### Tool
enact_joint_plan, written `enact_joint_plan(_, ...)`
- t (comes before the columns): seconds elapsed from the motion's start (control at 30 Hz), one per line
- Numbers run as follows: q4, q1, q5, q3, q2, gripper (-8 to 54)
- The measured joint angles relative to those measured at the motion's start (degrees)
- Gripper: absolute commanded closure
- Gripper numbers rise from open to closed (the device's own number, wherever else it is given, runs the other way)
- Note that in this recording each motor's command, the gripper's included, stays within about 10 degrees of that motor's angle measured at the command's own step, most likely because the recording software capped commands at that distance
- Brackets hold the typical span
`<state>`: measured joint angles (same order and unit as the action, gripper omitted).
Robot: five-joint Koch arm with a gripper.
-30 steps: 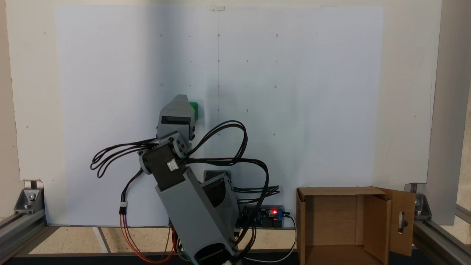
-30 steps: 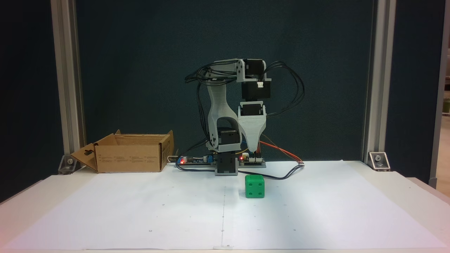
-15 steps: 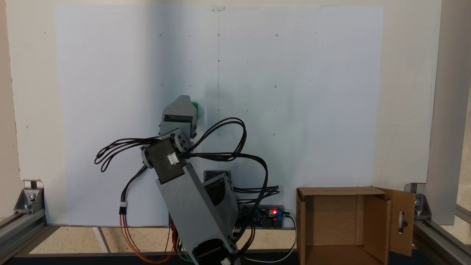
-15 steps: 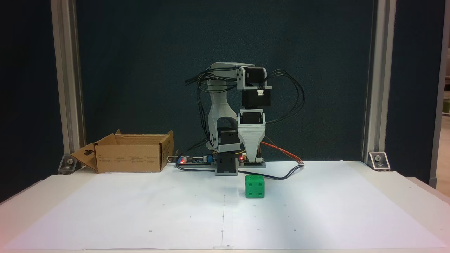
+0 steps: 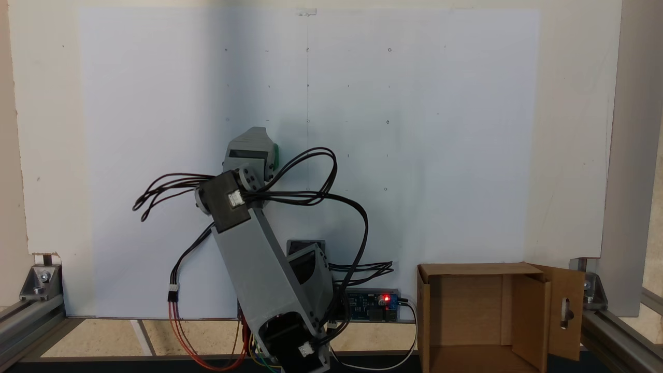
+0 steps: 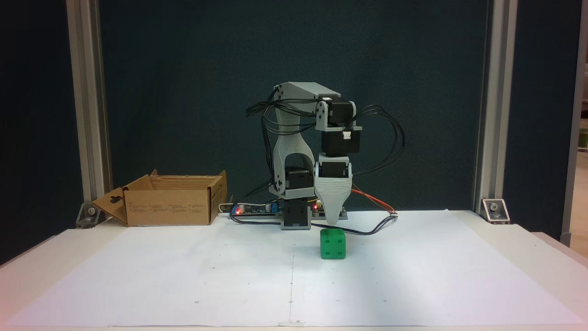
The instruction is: Grasp a green dice and put it in the bin.
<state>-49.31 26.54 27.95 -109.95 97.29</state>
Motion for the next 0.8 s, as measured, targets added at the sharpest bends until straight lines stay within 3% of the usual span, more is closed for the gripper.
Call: enact_joint_plan(0.8, 7.8, 0.7, 0.0, -5.9, -6.1, 2.3)
